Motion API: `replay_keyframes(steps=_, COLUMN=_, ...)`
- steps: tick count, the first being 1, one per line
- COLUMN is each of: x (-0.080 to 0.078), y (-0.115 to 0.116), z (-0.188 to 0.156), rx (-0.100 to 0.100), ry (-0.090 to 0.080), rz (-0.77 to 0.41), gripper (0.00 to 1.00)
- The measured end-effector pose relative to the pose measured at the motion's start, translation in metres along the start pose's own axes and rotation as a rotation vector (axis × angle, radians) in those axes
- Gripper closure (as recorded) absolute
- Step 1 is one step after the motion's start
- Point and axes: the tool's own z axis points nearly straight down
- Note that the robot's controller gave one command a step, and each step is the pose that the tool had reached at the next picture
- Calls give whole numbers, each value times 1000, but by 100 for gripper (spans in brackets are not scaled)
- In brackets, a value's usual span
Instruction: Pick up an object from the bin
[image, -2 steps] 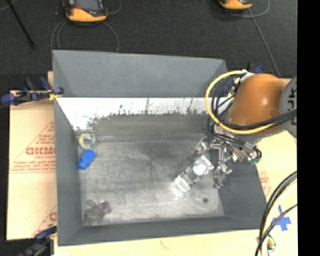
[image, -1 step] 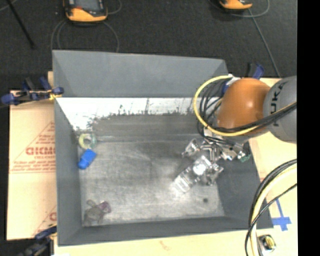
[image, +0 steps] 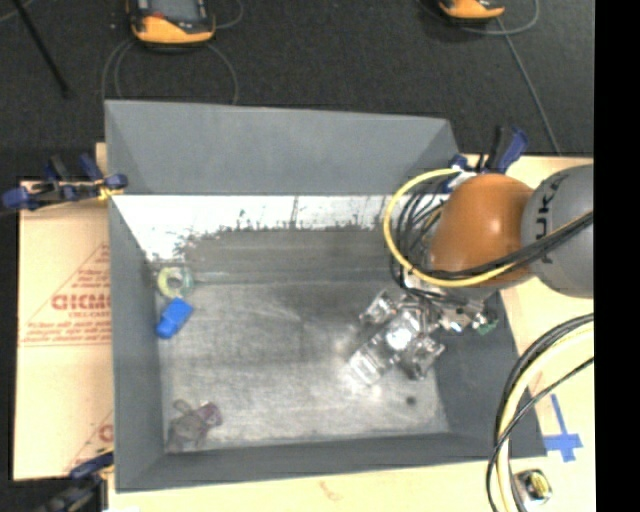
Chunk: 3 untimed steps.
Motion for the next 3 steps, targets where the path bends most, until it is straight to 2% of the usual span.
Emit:
replay_keyframes(steps=1, x=-1, y=-1, z=-2, rx=3, ry=-4, rz=0, gripper=100)
replay_keyframes(steps=2, x=-12, y=-9, z=-1, rx=-5, ry=9, rz=-45, gripper=100)
replay_keyframes(steps=3, x=-40, y=-1, z=-144, rx=-4, ry=4, rz=-62, gripper=100)
